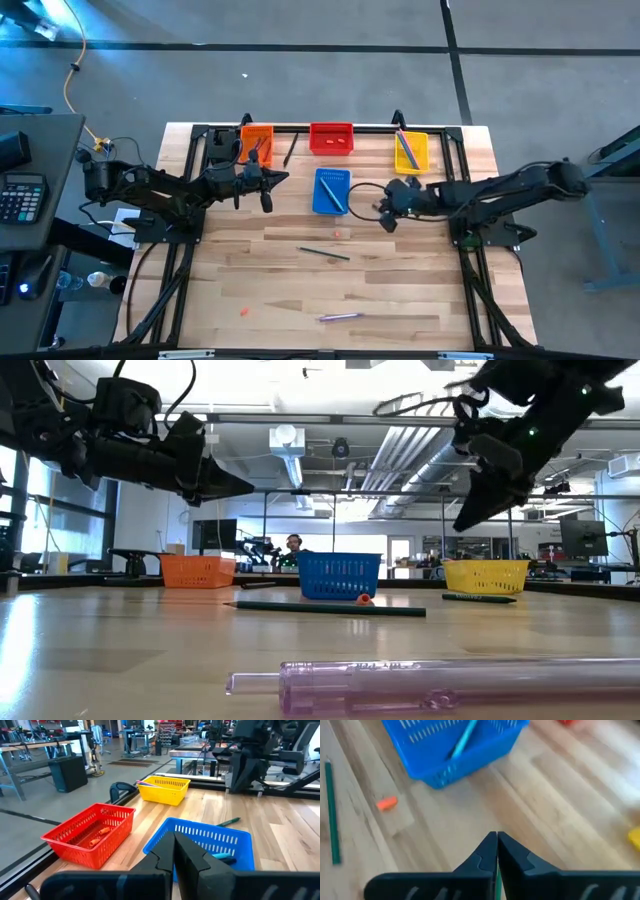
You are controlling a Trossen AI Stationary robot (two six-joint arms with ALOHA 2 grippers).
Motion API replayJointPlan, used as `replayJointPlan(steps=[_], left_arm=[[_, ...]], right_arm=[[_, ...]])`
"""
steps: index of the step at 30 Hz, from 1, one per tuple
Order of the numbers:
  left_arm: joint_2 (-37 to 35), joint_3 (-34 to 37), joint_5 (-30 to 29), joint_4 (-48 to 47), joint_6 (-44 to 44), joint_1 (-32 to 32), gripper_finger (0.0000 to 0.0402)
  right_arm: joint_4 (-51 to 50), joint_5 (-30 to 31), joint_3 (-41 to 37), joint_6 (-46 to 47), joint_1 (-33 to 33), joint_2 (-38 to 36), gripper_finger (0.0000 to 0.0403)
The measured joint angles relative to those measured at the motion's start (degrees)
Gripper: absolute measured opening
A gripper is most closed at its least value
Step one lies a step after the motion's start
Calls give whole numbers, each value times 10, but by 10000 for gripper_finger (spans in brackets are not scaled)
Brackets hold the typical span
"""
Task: Sort crayons/erasers/pens/pencils in bins
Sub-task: Put the dark green crayon into the orange bin
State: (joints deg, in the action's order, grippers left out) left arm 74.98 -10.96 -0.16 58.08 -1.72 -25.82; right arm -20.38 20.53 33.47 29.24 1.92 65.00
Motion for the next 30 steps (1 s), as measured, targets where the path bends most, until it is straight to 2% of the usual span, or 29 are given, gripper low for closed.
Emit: replayJointPlan(steps=[6, 11, 15, 20, 30], left_arm=[[0, 0, 0, 0, 0, 0, 0], [0, 0, -1, 0, 5, 0, 0], [0, 0, -1, 0, 6, 0, 0], [0, 0, -3, 0, 6, 0, 0], [0, 0, -3, 0, 7, 0, 0]], right_arm=[[-41, -62, 8, 22, 4, 32, 59], [-57, -58, 8, 35, 4, 67, 123], [-58, -59, 8, 37, 4, 98, 147], [-55, -59, 8, 53, 3, 139, 146], [-50, -69, 11, 85, 2, 199, 96]])
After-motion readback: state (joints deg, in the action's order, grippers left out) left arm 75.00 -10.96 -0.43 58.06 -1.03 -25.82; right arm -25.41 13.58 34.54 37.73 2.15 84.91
